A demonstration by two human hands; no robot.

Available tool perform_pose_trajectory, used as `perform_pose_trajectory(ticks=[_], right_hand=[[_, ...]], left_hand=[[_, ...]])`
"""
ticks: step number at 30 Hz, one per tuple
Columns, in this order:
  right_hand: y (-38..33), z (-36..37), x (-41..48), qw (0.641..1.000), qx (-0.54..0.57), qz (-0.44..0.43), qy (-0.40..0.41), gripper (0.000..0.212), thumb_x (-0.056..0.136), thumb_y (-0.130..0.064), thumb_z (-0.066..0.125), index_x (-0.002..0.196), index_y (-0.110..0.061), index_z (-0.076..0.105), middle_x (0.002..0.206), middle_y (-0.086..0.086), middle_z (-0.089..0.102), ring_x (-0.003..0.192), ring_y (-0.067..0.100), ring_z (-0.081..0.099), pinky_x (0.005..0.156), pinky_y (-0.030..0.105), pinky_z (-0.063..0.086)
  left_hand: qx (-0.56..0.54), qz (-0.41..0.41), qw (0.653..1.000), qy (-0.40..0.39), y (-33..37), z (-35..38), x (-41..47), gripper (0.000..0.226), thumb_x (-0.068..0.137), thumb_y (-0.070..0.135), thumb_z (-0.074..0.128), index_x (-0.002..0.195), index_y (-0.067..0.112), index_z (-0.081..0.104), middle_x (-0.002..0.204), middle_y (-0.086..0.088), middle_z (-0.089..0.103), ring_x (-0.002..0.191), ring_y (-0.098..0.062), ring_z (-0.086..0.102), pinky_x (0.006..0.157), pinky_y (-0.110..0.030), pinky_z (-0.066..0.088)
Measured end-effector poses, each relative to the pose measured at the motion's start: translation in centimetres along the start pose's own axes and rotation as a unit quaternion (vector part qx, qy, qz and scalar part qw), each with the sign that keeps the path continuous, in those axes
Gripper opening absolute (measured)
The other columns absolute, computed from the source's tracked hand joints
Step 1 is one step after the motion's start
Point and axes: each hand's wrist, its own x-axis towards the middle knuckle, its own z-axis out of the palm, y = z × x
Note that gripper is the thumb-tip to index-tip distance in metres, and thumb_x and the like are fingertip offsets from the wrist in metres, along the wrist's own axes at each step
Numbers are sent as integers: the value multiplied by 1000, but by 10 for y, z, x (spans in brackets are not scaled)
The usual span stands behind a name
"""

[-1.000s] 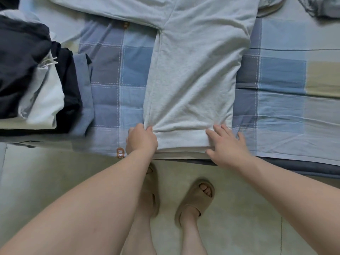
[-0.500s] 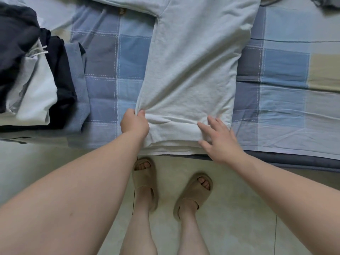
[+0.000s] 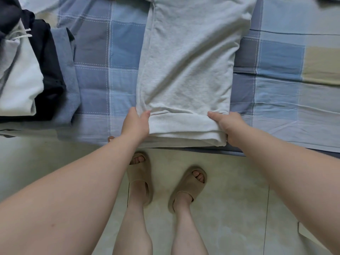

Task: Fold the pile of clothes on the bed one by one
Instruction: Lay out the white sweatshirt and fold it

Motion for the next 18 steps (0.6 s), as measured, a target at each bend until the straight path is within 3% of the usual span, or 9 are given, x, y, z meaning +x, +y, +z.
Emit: perform_pose_trajectory(ticks=[2, 5, 9, 12, 13, 15, 18], right_hand=[[8, -8, -1, 999, 45, 17, -7, 52, 84, -27, 82, 126, -9, 60, 116, 14, 70, 94, 34, 71, 75, 49, 61], [19, -17, -10, 998, 16, 53, -10, 47, 85, -22, 81, 125, -7, 61, 115, 17, 71, 98, 37, 70, 87, 60, 57], [20, -18, -17, 998, -40, 46, -18, 46, 87, -20, 79, 126, -6, 60, 117, 15, 69, 100, 35, 69, 90, 54, 57], [15, -20, -26, 996, -88, 12, -21, 42, 89, -22, 76, 123, -10, 55, 120, 12, 66, 94, 27, 66, 76, 41, 58], [13, -22, -31, 994, -105, -4, -18, 49, 90, -24, 75, 129, -12, 48, 128, 11, 61, 98, 26, 65, 78, 39, 56], [7, -28, -39, 979, -191, -68, 11, 73, 92, -32, 70, 150, -18, 28, 148, 9, 43, 125, 31, 52, 98, 40, 46], [-16, -35, -46, 920, -335, -190, 74, 82, 95, -38, 61, 159, -26, 12, 161, 4, 23, 146, 31, 24, 115, 47, 26]], left_hand=[[47, 11, 999, 9, -5, 1, -11, 29, 105, 40, 47, 109, 11, 46, 103, -11, 56, 94, -30, 49, 65, -36, 21], [56, -17, 998, -8, -14, 4, -19, 34, 105, 37, 47, 120, 6, 49, 119, -18, 61, 96, -28, 50, 76, -32, 31], [47, -53, 997, -9, -13, 6, -24, 40, 103, 38, 52, 130, 7, 49, 123, -13, 61, 92, -22, 46, 77, -31, 32], [116, -44, 992, -16, -11, 0, -34, 43, 99, 34, 59, 132, 13, 42, 128, -12, 57, 95, -26, 49, 78, -37, 36], [157, -27, 987, -7, -10, -4, -38, 48, 97, 33, 63, 135, 16, 39, 134, -12, 52, 103, -30, 50, 83, -41, 39], [255, 49, 965, 40, -3, -12, -40, 62, 93, 32, 66, 145, 23, 33, 148, -9, 38, 128, -33, 39, 102, -45, 35], [325, 170, 928, 64, 25, -20, -28, 67, 95, 36, 60, 152, 27, 27, 162, -4, 23, 146, -29, 19, 115, -45, 23]])
